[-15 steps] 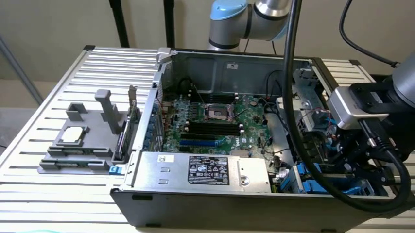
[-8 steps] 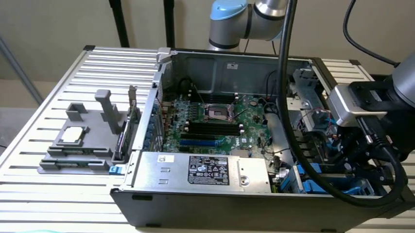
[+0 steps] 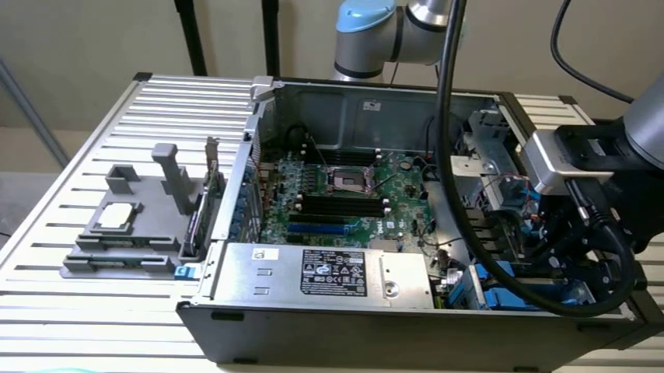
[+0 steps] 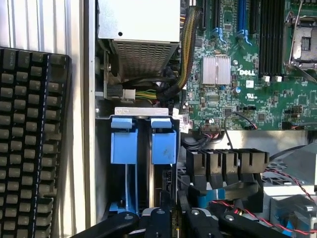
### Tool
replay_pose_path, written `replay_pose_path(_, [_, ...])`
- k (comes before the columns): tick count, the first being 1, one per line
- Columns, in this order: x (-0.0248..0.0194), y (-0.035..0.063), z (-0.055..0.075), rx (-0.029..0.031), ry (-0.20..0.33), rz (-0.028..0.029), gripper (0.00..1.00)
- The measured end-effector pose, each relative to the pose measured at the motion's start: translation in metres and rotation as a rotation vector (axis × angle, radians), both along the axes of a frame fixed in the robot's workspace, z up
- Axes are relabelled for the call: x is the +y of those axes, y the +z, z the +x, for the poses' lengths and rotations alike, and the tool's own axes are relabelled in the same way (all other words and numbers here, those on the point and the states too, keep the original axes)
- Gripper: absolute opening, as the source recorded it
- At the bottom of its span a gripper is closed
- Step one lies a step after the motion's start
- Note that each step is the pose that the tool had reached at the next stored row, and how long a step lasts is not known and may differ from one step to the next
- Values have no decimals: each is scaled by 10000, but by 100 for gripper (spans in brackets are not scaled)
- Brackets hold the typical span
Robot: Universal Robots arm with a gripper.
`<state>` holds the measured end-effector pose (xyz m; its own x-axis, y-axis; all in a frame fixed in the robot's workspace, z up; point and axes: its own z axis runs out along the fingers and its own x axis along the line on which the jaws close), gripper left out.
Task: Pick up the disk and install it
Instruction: 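Insert the first disk wire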
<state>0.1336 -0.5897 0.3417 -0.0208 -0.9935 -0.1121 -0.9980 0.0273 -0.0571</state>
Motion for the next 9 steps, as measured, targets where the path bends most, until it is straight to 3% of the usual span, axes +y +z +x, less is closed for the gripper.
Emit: replay_pose_path(9, [20,-2,13,48,-265,-265,17])
